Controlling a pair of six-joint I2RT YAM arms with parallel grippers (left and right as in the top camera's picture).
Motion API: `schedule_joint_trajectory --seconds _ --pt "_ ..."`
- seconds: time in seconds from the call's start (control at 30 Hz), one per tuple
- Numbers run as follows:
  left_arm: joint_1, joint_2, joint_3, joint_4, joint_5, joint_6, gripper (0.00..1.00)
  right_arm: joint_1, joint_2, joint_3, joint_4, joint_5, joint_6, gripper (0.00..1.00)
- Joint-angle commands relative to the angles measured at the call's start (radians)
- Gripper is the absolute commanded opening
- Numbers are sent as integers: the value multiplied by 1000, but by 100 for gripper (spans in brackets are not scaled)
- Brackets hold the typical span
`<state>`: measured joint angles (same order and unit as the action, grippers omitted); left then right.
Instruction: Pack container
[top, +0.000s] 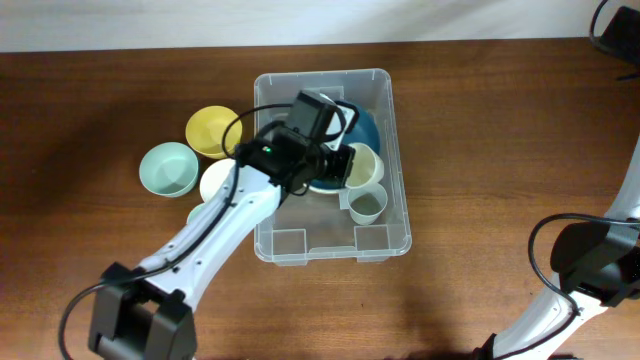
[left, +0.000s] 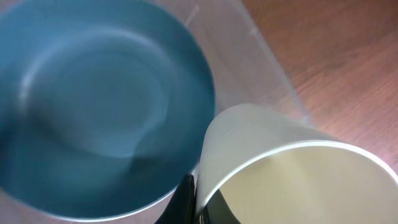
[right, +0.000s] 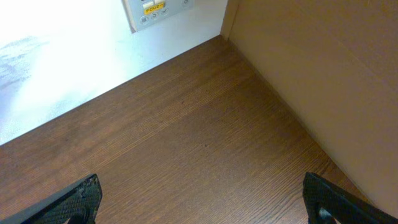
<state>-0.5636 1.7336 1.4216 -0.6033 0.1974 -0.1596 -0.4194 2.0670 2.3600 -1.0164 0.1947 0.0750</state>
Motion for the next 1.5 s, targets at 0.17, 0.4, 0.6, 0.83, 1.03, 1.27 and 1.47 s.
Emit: schedule_joint_trajectory --seconds 0.17,0.4,0.6,0.83,1.03,1.27,1.47 --pt "-42 2 8 -49 -49 61 1 -1 -2 23 3 12 5 99" --pt "-58 2 8 -67 -48 61 1 -1 -2 23 3 12 5 99" --pt "-60 2 8 -79 -49 61 1 -1 -2 23 3 12 5 99" --pt "-62 2 8 -93 -48 60 8 -1 -2 23 3 12 5 99" --pt "-62 2 8 -92 -48 60 53 -1 -2 23 3 12 5 99" --pt "-34 -19 116 -154 -142 21 54 -1 -2 23 3 12 5 99" --pt "60 -76 278 -434 -381 -94 54 -1 -2 23 3 12 5 99"
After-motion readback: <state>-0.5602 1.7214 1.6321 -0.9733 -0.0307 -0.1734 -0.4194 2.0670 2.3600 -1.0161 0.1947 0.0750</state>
